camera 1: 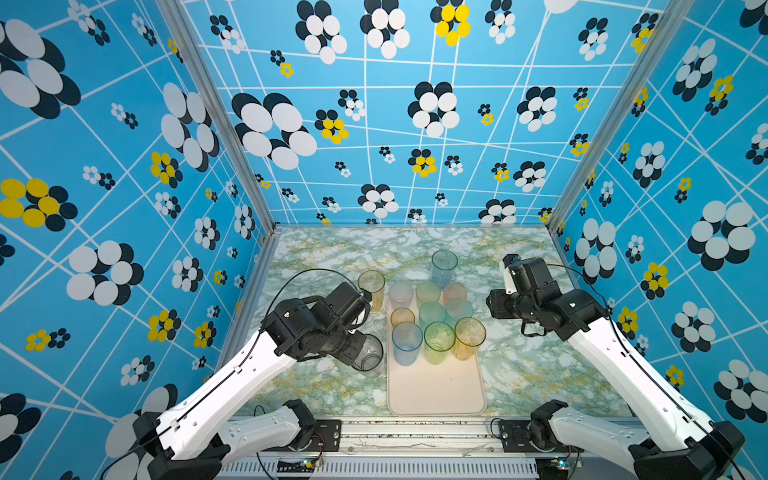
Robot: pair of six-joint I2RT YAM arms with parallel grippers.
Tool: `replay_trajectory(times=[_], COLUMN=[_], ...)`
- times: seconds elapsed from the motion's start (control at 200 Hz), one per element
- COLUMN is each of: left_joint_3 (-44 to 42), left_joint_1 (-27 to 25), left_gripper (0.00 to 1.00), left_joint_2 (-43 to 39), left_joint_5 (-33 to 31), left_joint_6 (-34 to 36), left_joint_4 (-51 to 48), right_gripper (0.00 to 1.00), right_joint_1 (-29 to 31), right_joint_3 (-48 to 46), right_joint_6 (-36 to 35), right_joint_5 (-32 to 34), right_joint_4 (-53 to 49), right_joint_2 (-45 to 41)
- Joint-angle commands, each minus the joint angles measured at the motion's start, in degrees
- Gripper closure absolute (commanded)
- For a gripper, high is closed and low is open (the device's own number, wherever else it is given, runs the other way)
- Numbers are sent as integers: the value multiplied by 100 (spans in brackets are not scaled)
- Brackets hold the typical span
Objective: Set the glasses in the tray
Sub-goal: 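Carry the grey cup over the tray's near end with the left gripper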
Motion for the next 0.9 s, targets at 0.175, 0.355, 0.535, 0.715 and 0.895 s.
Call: replay_trajectory(times=[0.175,0.355,0.535,0.715,0.895], left_joint_3=[-159,-47,-218,-416,-455], left_joint_1=[-1161,-1373,-1440,-1449,-1451], left_gripper=[100,100,100,100,100], left_joint_2=[639,1093,1244,1402,1578], left_joint_5=[-505,-473,-314,-121,-41], left_joint_6=[-615,-496,-505,-529,-505], left_joint_4=[919,1009,1211,1389,1435], right_gripper=[49,49,49,49,49], right_joint_1=[-14,-15,-13,-16,-13], right_joint_3=[286,339,299,271,236], right_joint_6=[15,7,7,15,15], right_joint_5=[-188,-244,-296,-346,-347], right_joint_4=[96,117,195,232,241], right_joint_2=[98,140,202,280,290])
